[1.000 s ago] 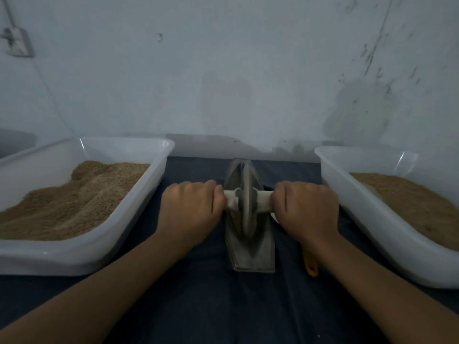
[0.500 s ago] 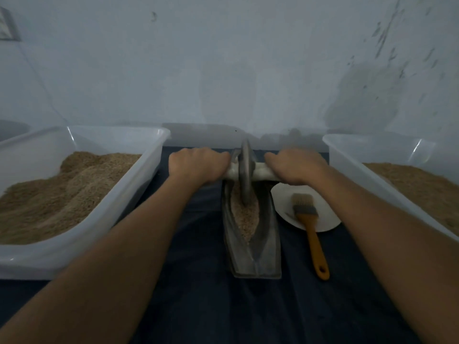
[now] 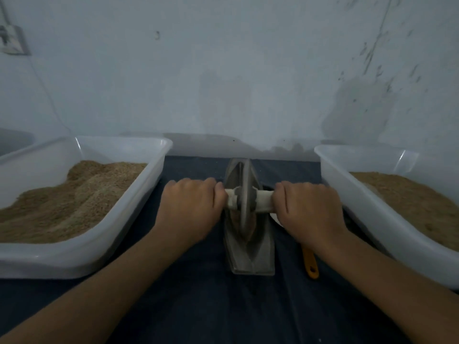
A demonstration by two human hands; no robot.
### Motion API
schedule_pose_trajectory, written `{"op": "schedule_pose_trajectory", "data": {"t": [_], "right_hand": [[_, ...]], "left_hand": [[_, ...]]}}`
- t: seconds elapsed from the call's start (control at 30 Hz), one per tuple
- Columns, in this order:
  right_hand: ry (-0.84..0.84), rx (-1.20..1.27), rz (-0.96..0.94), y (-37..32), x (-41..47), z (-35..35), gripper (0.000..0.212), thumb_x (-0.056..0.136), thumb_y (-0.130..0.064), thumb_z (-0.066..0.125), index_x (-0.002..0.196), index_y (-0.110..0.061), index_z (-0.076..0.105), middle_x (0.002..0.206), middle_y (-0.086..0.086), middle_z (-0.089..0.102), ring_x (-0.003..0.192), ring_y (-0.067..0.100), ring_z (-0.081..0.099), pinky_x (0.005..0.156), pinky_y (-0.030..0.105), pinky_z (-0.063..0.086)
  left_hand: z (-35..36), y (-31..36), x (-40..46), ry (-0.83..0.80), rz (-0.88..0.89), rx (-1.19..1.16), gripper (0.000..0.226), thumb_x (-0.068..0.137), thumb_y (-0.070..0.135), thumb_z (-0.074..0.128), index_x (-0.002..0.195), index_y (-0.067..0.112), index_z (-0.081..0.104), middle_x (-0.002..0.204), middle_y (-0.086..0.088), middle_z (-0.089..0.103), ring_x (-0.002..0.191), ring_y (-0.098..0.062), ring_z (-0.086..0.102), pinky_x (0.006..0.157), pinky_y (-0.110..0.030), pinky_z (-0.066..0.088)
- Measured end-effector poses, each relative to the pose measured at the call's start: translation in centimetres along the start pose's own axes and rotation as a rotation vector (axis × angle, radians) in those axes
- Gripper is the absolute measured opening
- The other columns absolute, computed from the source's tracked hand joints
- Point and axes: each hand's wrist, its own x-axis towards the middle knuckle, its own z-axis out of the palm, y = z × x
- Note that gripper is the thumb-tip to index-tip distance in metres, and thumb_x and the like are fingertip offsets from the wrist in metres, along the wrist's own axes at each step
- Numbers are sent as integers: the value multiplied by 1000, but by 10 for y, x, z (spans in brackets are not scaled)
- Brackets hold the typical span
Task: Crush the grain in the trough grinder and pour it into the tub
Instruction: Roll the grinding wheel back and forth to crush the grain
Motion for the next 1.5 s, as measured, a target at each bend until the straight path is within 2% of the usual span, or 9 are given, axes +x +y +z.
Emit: {"op": "schedule_pose_trajectory", "data": {"t": [0.23,0.3,0.43,0.57,0.77,0.87,1.07,1.27,1.5], "right_hand": [[148,99,43,-3,12,6,51,99,-38,20,53,-24,36,46,-10,30,39,10,25,46,26,13],[18,-19,23,2,29,17,52,94,-37,10,61,-18,45,53,-5,36,45,13,30,48,29,17],[-272,14,-77,18,70,36,14,100,-19,34,92,-13,42,76,4,41,65,20,40,52,32,26],[-510,175,35,23,99,44,36,104,-34,21,97,-14,51,86,6,49,78,24,49,63,36,32],[-159,0,-42,10,47,26,22,98,-25,29,84,-15,44,71,0,44,60,17,41,49,31,26],[63,194,53,2,10,11,45,99,-35,19,60,-25,38,51,-11,33,43,7,26,45,27,16],[202,186,-37,5,-11,7,44,105,-35,26,67,-24,45,54,-9,41,42,11,35,41,31,31],[-71,-21,-52,14,45,33,42,93,-39,18,74,-16,46,63,-4,41,54,16,37,49,32,22],[-508,139,-113,29,115,50,14,105,-24,41,95,-17,34,82,1,39,73,17,41,70,37,40]], "left_hand": [[15,-2,0,85,-11,28,38,100,33,7,83,24,41,70,7,41,58,-18,40,53,-31,24],[23,-5,17,52,39,75,22,102,25,29,84,20,40,69,3,36,59,-20,39,51,-30,26],[34,-15,67,-93,-73,1,20,105,29,37,87,19,37,73,-5,44,75,-31,56,59,-34,31],[36,-20,97,-280,-214,-215,35,107,40,27,82,20,41,104,-9,65,91,-33,59,75,-39,38],[20,-8,43,-35,30,35,9,103,19,44,94,19,42,77,-2,44,67,-22,44,57,-32,34],[16,-3,5,163,-2,-70,28,103,27,30,80,21,46,67,2,46,56,-21,41,54,-33,31],[9,1,-6,349,-64,-266,32,97,29,34,65,26,37,55,10,35,47,-14,30,54,-30,18],[38,-11,39,88,74,87,15,95,12,45,82,17,38,70,-4,43,61,-22,40,54,-32,33],[43,-36,105,-419,-57,-187,18,105,36,29,98,21,34,112,-16,56,102,-35,54,83,-43,35]]}}
